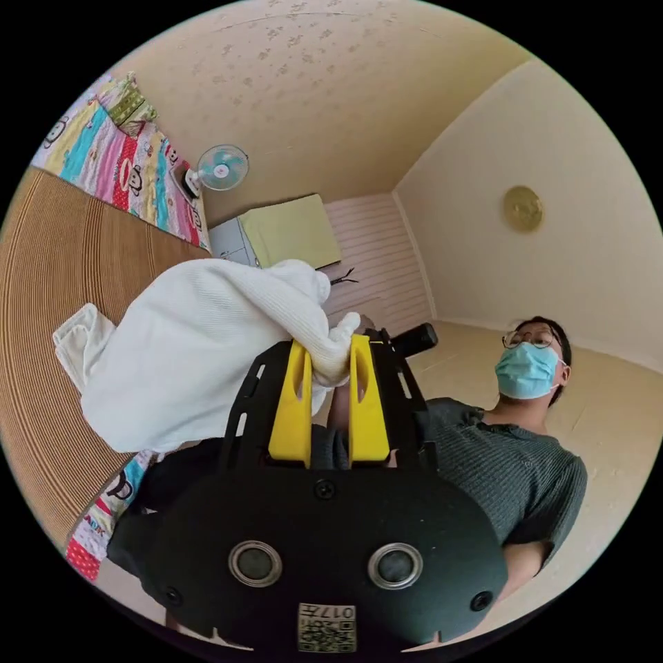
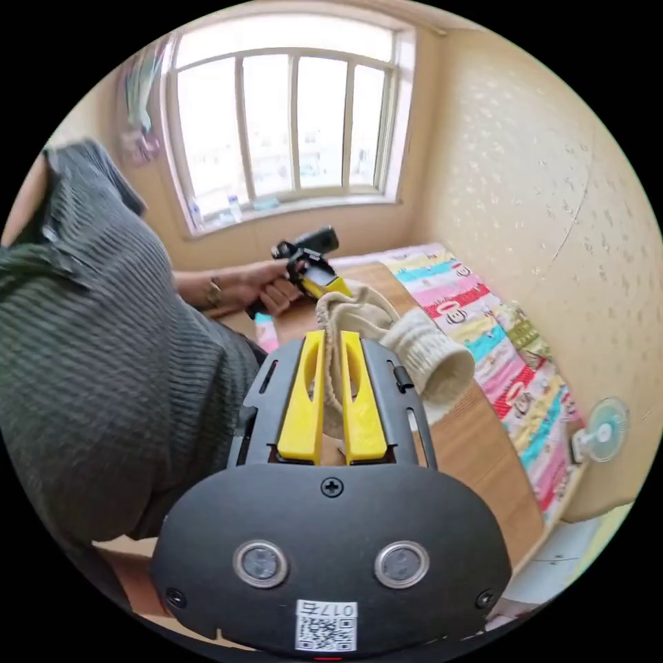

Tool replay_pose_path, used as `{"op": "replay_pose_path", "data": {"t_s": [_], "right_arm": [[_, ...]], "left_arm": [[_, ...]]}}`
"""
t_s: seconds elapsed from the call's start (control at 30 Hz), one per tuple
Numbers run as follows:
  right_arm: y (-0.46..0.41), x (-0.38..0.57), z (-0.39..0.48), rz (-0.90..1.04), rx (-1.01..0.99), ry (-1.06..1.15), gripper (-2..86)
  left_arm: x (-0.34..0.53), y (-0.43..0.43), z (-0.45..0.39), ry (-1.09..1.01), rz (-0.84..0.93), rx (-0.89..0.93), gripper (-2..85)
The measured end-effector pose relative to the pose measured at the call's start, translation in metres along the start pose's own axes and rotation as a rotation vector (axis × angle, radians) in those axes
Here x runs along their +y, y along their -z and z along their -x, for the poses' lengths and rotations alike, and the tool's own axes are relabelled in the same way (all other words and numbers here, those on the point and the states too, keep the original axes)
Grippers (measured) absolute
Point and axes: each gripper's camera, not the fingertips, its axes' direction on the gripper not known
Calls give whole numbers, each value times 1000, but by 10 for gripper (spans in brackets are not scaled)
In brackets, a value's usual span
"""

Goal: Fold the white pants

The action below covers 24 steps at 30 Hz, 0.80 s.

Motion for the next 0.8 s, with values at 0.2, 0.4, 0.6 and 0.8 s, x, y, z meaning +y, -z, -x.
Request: {"op": "replay_pose_path", "data": {"t_s": [0.2, 0.4, 0.6, 0.8], "right_arm": [[34, 76, -109, -351, -240, -236, 95], [17, 70, -134, -216, -223, -154, 224], [0, 36, -149, -101, -639, 263, 95], [60, 73, -176, -249, -187, -117, 44]], "left_arm": [[7, -26, -59, -357, 132, 6, 83], [10, -83, -116, -683, 347, 137, 87], [2, -171, -147, -788, 578, 209, 107], [3, -148, -134, -507, 269, -13, 160]]}}
